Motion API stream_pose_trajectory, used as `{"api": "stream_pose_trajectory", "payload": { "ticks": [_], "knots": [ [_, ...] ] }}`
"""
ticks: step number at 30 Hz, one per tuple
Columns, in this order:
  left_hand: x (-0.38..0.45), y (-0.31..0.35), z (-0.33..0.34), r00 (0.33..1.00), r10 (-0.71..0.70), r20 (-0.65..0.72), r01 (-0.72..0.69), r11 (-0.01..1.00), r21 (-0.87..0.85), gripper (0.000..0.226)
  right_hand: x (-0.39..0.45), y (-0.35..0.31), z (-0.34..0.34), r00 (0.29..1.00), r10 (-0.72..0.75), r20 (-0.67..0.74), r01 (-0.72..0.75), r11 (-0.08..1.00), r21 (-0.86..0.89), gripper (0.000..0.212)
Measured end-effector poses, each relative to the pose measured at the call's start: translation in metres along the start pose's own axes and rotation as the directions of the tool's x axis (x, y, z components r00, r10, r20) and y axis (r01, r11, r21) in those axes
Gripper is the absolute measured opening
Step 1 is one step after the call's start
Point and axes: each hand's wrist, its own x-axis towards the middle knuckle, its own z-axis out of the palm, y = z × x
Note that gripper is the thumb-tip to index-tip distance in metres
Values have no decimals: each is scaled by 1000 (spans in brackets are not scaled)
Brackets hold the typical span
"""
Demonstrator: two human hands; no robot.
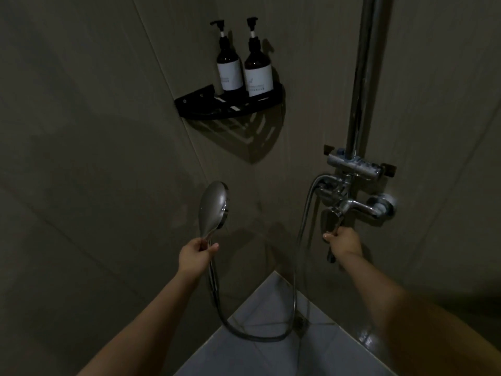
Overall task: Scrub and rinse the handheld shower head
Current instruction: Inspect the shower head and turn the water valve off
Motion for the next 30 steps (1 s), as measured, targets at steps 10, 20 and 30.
{"api": "stream_pose_trajectory", "payload": {
  "ticks": [10, 20, 30],
  "knots": [
    [-4, 32, -2, 1000, 7, 15, -5, 983, -182, 19, 2, 3, -9, 964, 249, 98, -252, 968, 18, 38],
    [-10, 49, 1, 991, 108, 81, -92, 978, -188, 12, -3, -22, -41, 653, 483, 584, -63, 802, -593, 44],
    [-16, 60, -3, 991, 125, 57, -112, 975, -190, 12, -10, -43, -18, 663, 196, 722, 24, 959, -282, 25]
  ]
}}
